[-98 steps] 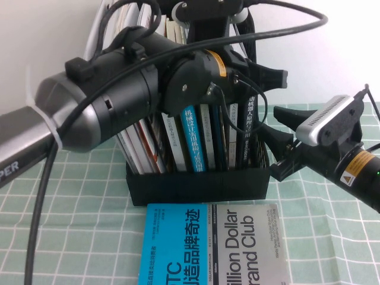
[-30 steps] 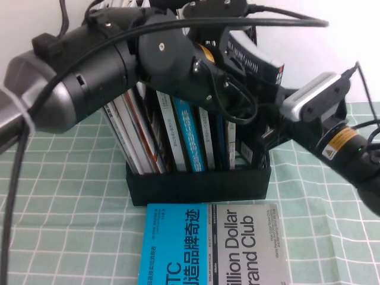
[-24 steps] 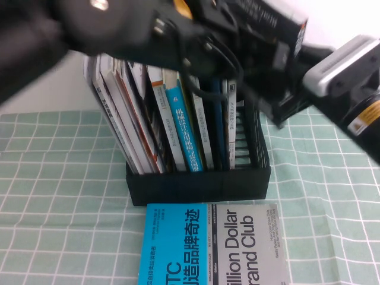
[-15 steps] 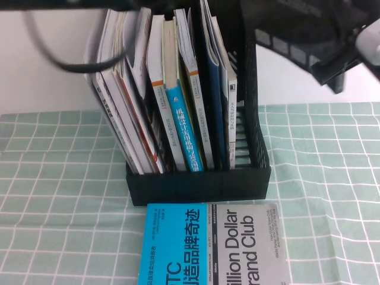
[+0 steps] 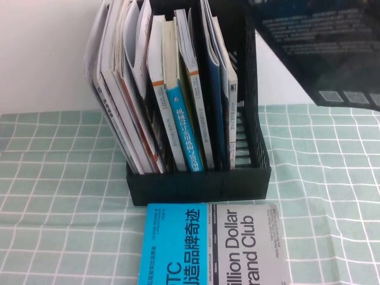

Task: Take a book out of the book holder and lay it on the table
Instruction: Place the picked book on the book

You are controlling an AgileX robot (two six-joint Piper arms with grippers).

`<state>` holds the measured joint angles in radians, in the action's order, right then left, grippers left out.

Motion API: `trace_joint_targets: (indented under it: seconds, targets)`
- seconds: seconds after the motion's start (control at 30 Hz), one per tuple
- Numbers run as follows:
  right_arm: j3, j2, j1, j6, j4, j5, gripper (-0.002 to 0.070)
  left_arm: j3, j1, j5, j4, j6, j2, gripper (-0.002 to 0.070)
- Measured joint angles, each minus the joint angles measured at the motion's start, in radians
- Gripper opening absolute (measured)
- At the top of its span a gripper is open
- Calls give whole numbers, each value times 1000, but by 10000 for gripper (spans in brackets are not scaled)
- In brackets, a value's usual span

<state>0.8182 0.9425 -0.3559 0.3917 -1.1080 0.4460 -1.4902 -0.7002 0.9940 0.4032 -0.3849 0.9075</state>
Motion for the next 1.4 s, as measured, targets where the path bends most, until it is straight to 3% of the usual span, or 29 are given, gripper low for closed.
trace_joint_targets:
  seconds: [0.1,0.2,0.43,0.6,0.93,1.13,1.4]
  targets:
    - [0,-22,0,321,-276,117,133,130,0,5,74,-99,-84,-3]
    - [0,-14,0,528,-470,257,133,280,0,-26,108,-207,-176,-3]
    - [-2,37,-15,770,-701,393,133,587,0,-129,131,-376,-409,-3]
    - [-3,100,-131,783,-701,274,133,714,0,-145,133,-435,-494,-3]
    - [-3,322,-571,662,-668,-278,133,756,0,-155,126,-458,-521,-3]
    - [-3,434,-656,542,-641,-404,133,756,0,-157,93,-458,-521,-3]
    - [1,528,-667,404,-627,-520,133,756,0,-157,79,-452,-521,-3]
